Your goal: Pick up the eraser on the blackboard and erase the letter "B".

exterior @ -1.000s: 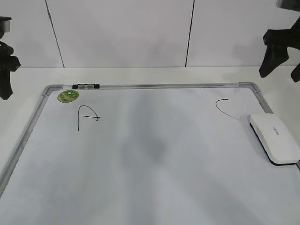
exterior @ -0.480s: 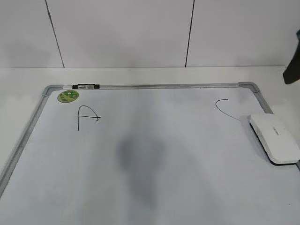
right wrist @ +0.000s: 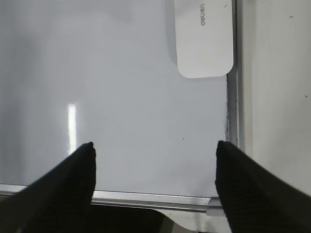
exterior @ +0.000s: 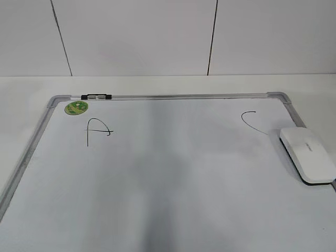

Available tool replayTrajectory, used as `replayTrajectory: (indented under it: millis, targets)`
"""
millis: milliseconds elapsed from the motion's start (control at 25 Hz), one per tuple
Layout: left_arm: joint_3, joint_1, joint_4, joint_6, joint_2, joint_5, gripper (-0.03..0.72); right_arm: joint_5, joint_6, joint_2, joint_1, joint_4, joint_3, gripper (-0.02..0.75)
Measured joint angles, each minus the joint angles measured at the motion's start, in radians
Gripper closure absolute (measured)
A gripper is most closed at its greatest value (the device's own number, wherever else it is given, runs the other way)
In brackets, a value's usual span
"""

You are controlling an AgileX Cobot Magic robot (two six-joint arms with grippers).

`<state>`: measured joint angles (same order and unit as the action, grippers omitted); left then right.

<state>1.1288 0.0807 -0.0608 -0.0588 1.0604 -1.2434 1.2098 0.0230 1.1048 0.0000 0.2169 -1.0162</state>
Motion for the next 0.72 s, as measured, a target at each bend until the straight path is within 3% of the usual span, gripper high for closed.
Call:
replayTrajectory:
  millis: [400, 720]
  targets:
    - [-0.263, 0.000, 0.028, 0.000, -0.391, 0.040, 0.445, -0.140, 0.085, -0.347, 0.000, 0.000, 0.301, 0.149]
    - [-0.433, 0.000, 0.034, 0.000, -0.624, 0.052, 0.448, -0.147, 0.184, -0.653, 0.000, 0.000, 0.401, 0.150]
